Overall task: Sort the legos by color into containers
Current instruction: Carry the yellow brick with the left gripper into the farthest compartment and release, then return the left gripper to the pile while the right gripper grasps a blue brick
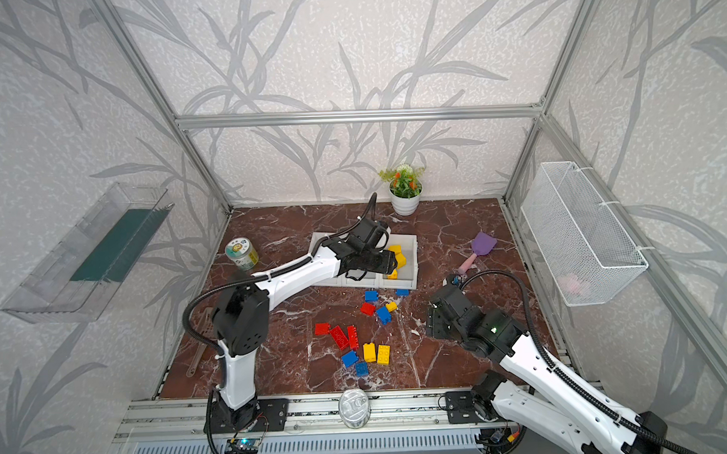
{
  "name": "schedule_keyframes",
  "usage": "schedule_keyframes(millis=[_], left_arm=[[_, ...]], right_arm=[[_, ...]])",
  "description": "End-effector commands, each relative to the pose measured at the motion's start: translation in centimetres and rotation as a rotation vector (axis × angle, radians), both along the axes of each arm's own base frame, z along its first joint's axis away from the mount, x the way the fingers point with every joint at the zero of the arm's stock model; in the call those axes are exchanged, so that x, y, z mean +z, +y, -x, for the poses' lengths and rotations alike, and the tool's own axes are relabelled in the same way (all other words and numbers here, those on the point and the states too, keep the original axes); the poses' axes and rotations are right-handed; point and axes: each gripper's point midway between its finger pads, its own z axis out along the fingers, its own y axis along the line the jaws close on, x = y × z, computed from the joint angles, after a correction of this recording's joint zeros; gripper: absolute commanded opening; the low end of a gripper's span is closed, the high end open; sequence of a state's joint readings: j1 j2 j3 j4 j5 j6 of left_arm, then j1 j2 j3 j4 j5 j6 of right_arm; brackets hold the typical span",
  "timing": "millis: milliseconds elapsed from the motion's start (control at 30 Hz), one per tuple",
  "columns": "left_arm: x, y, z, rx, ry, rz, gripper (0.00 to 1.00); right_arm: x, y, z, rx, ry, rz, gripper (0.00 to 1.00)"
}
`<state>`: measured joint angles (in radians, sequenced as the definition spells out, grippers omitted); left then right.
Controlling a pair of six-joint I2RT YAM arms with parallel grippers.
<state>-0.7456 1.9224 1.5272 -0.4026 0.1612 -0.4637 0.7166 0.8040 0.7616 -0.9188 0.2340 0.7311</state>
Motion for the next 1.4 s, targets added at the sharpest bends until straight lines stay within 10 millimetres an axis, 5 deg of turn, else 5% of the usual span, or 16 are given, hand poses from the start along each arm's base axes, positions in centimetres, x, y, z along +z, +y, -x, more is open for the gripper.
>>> schedule_keyframes(millis=[0, 300, 600, 967, 1367], left_arm=[[3.2, 2.5, 0.9, 0.062, -0.079, 0.076, 0.55], [2.6, 14.4, 6.7, 0.279, -0.125, 0.031, 0.57], [-0.1, 21.0, 12.2, 0.447, -0.117, 0.062, 0.58], [-0.2, 23.8, 14.1, 0.532, -0.153, 0.097, 0.58], [-0.8, 24.4, 14.7, 0.547, -0.141, 0.096, 0.58]], right_arm=[[-0.7, 0.4, 0.0, 0.029, 0.021, 0.018, 0.76], [-2.2, 5.2, -1.1, 0.168, 0.050, 0.017, 0.76], [-3.9, 10.5, -3.0, 0.335, 0.109, 0.086, 0.76], [-6.5, 14.9, -5.2, 0.445, 0.171, 0.105, 0.68], [-9.2, 15.8, -6.3, 0.452, 0.219, 0.156, 0.55]])
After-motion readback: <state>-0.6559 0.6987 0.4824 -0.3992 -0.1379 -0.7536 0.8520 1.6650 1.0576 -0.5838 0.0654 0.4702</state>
